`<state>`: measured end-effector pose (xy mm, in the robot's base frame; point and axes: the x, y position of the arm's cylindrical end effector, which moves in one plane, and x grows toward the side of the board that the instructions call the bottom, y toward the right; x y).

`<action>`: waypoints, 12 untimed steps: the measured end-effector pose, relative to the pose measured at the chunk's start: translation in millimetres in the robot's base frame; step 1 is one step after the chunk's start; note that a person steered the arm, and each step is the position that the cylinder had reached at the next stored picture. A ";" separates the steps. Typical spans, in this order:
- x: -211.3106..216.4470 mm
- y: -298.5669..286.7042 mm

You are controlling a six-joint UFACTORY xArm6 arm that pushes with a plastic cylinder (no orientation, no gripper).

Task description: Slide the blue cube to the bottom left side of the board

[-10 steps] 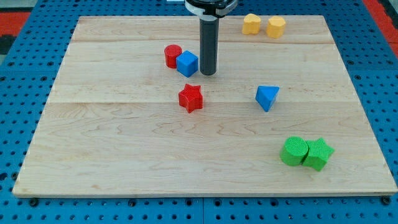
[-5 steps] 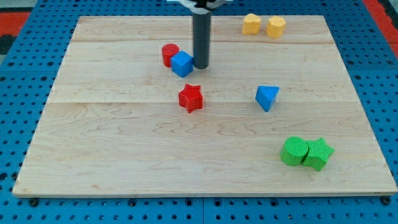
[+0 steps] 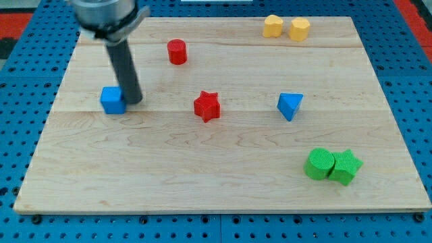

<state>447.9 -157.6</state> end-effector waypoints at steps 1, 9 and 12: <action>5.0 -15.4; 12.0 -41.1; 38.9 -77.4</action>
